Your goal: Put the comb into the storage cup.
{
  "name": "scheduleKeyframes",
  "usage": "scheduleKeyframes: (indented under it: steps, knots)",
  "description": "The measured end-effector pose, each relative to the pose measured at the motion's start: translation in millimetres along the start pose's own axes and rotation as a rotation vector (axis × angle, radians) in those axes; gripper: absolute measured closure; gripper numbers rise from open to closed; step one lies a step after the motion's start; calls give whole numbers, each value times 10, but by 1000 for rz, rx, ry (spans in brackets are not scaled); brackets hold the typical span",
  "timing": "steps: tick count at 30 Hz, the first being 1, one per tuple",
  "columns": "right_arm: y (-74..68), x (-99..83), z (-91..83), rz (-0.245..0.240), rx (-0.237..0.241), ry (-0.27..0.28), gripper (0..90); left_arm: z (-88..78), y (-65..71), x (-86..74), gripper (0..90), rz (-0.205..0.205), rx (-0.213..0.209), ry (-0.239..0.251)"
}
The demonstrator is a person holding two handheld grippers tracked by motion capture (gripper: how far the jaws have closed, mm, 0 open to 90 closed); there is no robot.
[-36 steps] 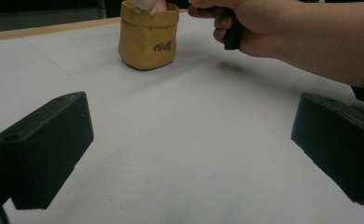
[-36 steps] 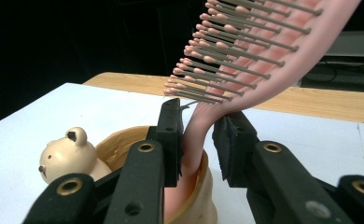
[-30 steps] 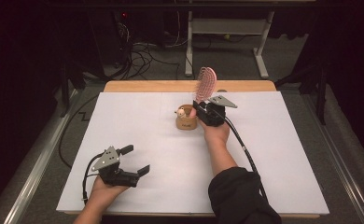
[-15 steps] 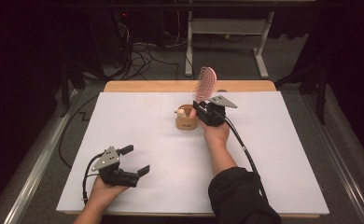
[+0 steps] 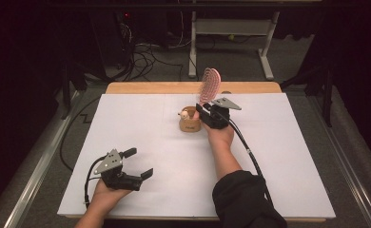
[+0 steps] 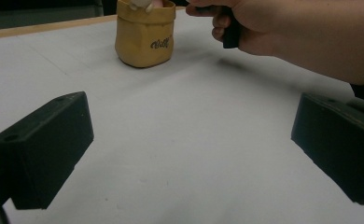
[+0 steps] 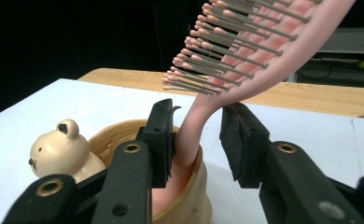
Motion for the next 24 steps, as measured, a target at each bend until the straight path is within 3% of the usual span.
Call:
scheduleKeyframes:
  steps: [24]
  knots:
    - [15,23,-26,-9,3,-6,561,-5,-4,5,0,-3,5,3]
Point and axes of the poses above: each handheld gripper's, and its own axes: z roughly forward along the jaws, x roughly out of its top, y roughly to its right, the point moved 5 cm from there along z, roughly forward along the jaws, and after that the axes turned 2 degrees about y, right-handed, at the moved point
